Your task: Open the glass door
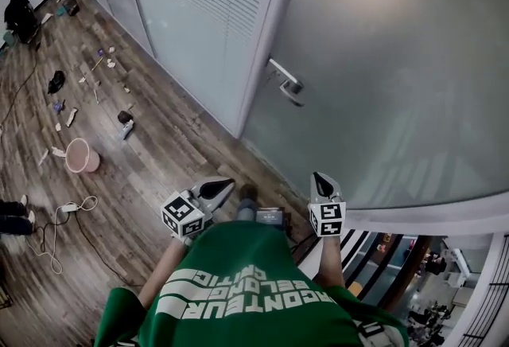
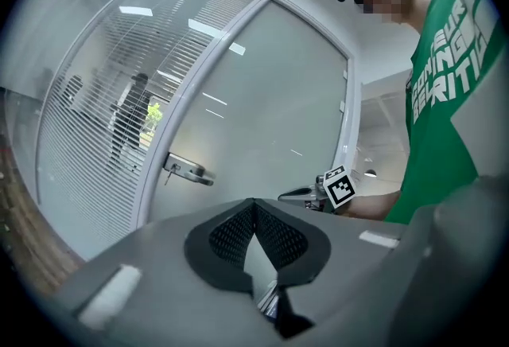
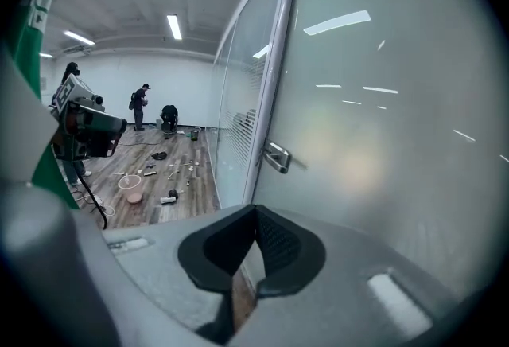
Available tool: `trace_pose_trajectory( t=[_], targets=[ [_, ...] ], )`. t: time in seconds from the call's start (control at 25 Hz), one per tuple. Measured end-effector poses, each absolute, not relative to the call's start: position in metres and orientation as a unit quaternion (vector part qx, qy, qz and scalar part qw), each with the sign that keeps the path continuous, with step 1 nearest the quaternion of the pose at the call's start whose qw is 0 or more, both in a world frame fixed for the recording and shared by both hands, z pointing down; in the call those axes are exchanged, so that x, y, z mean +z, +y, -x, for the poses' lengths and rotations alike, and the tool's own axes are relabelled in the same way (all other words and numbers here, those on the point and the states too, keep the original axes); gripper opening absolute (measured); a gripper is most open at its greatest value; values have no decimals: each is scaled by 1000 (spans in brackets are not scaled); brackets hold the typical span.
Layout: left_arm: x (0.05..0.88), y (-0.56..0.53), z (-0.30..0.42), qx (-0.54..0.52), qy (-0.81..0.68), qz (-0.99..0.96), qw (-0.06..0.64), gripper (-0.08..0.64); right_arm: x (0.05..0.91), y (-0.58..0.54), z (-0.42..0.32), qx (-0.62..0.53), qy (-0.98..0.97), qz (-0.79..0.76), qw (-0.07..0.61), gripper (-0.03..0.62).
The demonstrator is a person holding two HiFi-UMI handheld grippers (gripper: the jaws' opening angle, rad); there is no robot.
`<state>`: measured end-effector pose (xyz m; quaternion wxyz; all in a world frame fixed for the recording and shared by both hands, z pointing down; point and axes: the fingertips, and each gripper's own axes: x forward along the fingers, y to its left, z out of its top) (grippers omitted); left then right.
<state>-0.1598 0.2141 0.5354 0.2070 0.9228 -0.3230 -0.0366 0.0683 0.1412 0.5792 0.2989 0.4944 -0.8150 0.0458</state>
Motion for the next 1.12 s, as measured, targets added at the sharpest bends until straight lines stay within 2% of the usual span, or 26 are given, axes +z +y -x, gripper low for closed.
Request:
trace_pose_trajectory(
  t=[0.48, 0.56, 0.68, 0.92, 1.12],
  targets=[
    [531, 156, 164, -34, -390, -895, 216, 14, 579, -5, -23, 39, -847, -410, 335, -8],
    [534, 151, 167, -36, -404, -888, 218, 14, 588, -26, -14, 57, -847, -391, 354, 56],
    [533, 147, 175, -38, -429, -876, 216, 14, 600, -54, 0, 63, -841, -369, 390, 84],
    [537, 143, 192, -44, -471, -854, 217, 15, 622, -105, 14, 40, -817, -348, 458, 98],
    [541, 143, 206, -48, -507, -835, 208, 15, 654, -122, 17, 91, -784, -328, 519, 106]
  ],
)
